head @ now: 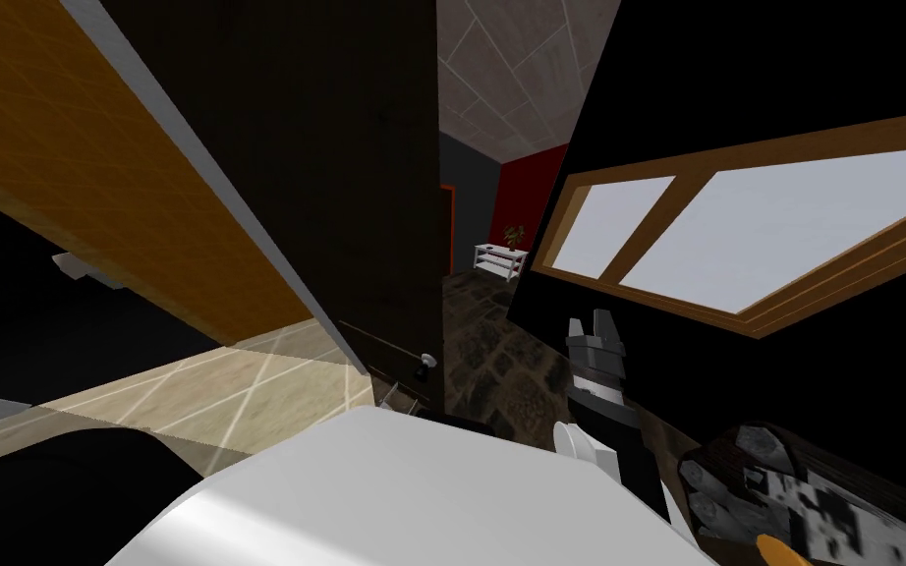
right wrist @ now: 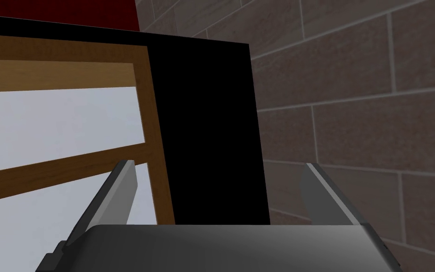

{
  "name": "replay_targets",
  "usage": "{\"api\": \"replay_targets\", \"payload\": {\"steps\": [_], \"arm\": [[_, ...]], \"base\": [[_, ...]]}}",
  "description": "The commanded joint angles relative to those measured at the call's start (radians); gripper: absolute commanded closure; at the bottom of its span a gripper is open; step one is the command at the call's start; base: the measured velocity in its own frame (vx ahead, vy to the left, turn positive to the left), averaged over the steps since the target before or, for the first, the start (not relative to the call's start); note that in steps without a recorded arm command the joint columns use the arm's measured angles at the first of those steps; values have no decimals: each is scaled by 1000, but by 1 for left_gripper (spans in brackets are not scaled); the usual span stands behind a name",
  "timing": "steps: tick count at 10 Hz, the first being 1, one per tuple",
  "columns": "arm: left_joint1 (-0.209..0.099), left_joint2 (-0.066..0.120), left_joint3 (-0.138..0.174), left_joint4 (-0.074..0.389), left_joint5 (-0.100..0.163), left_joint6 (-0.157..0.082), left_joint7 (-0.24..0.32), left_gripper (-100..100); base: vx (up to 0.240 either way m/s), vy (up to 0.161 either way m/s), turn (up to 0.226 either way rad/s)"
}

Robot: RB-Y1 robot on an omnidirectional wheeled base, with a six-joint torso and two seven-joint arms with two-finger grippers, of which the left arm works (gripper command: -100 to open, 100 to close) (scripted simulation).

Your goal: Push the door open

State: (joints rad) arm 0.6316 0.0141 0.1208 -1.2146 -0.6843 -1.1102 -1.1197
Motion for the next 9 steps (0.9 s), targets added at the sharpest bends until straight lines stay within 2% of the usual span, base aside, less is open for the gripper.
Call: {"api": "replay_targets", "payload": {"steps": [1,2,3,8,9], "arm": [[-10,-26,1,-2,2,13,3,-100],[-7,-13,2,0,2,7,2,-100],[-7,-13,2,0,2,7,2,100],[-7,-13,2,0,2,7,2,100],[-8,7,17,8,27,7,-3,-100]], "base": [[200,-86,-24],[93,-40,0],[-12,4,6],[-20,9,-1],[-84,-63,260]]}}
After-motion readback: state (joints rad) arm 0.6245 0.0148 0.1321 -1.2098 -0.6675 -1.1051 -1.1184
